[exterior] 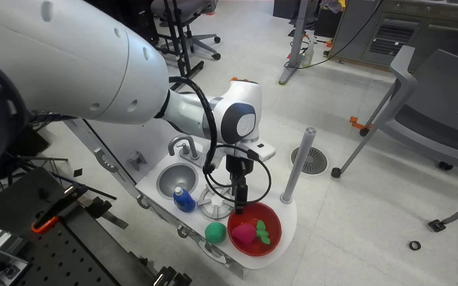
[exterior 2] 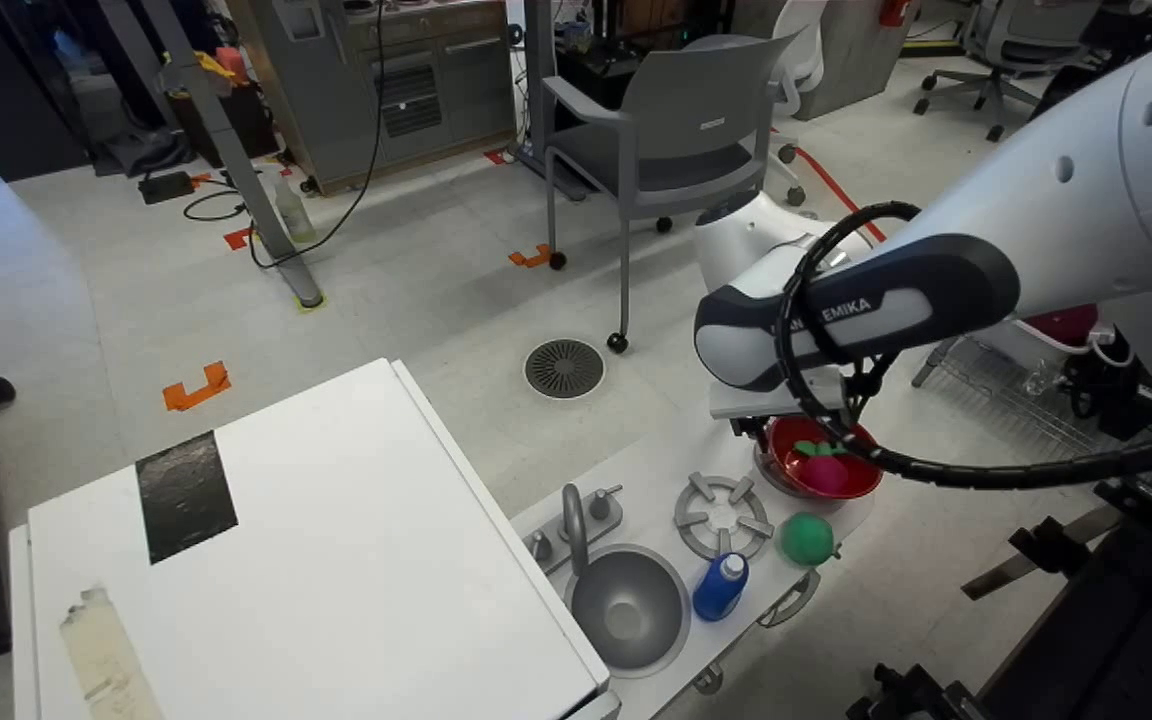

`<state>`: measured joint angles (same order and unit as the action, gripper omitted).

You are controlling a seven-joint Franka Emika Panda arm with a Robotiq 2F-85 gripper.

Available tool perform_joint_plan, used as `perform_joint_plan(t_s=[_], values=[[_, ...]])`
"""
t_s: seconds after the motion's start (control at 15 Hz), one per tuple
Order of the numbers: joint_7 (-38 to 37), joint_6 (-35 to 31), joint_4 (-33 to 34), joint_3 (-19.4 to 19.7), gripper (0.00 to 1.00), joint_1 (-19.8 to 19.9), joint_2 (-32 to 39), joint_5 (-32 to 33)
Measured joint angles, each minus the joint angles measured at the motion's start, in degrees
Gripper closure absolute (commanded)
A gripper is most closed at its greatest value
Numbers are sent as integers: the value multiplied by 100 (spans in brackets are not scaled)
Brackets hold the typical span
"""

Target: Pick up the strawberry plush toy and place it in the bowl

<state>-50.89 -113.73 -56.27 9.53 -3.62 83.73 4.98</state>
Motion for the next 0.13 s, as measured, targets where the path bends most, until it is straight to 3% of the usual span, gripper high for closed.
perform_joint_plan(t_s=[0.13], values=[[4, 1, -19, -37, 0, -13, -79, 0]])
